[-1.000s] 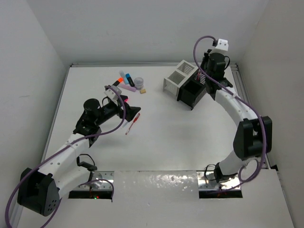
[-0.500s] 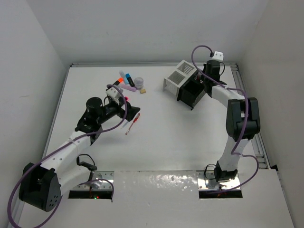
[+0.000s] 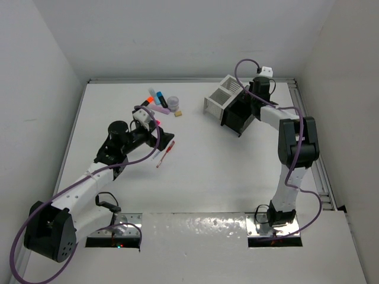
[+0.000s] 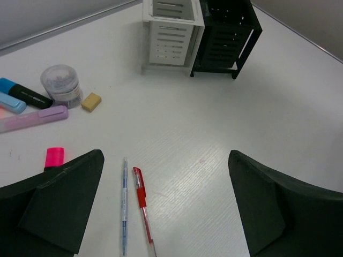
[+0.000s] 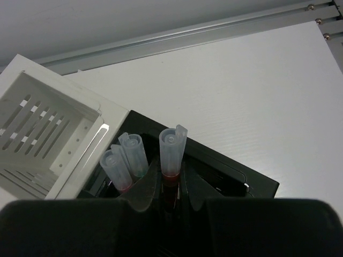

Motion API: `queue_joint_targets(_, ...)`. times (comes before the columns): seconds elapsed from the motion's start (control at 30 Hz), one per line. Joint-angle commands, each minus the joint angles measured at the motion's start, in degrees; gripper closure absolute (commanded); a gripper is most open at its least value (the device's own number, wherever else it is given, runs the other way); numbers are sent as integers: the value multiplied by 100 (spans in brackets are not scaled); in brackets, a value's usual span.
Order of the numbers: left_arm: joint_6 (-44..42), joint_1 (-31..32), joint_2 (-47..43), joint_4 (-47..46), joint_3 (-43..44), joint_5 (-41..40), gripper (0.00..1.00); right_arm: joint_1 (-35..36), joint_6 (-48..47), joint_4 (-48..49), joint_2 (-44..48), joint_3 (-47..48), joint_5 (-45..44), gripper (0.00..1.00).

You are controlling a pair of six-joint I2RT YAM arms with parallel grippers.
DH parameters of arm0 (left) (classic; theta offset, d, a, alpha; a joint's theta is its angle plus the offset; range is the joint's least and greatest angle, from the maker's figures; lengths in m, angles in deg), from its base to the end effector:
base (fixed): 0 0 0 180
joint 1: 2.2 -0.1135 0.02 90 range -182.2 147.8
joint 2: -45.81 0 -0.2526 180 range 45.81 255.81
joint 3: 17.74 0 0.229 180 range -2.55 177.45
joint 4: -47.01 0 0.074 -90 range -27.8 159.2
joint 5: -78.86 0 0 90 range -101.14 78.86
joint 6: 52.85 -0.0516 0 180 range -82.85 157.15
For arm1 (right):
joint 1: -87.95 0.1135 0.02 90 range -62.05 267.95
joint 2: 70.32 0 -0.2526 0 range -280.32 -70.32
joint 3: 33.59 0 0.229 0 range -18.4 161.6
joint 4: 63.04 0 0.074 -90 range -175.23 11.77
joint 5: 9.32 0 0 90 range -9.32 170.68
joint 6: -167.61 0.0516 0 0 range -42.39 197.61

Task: Sort the stationery into containers
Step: Place the pen in the storage box.

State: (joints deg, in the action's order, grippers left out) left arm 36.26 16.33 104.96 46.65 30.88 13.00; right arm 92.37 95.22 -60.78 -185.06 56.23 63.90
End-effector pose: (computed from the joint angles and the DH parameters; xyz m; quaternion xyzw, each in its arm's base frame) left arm 0.2159 -0.0946 0.2671 0.2588 0.7167 -0.2547 0.5955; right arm 0.4471 0.0196 0.1989 0.1749 0.8086 -0.0144 0.5616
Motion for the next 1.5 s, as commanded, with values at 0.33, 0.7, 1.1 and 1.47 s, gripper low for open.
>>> queue_joint_targets(0.33, -228, -165, -27, -396, 164, -164, 0, -47, 164, -436, -67, 219, -54, 76)
queue_joint_targets(0.7, -430, -191, -97, -431, 173, -199, 0, -47, 182, -637, 197, 87, 69, 68)
queue_joint_targets(1.1, -131, -182, 122, 639, 532, -638, 5, 6, -3, -1648, 1462, 350, 597, 35)
queue_joint_targets(1.47, -1932, 151, 3203, 5404, 3432, -734, 64, 427, 586, -3125, 2623, 114, 1405, 71)
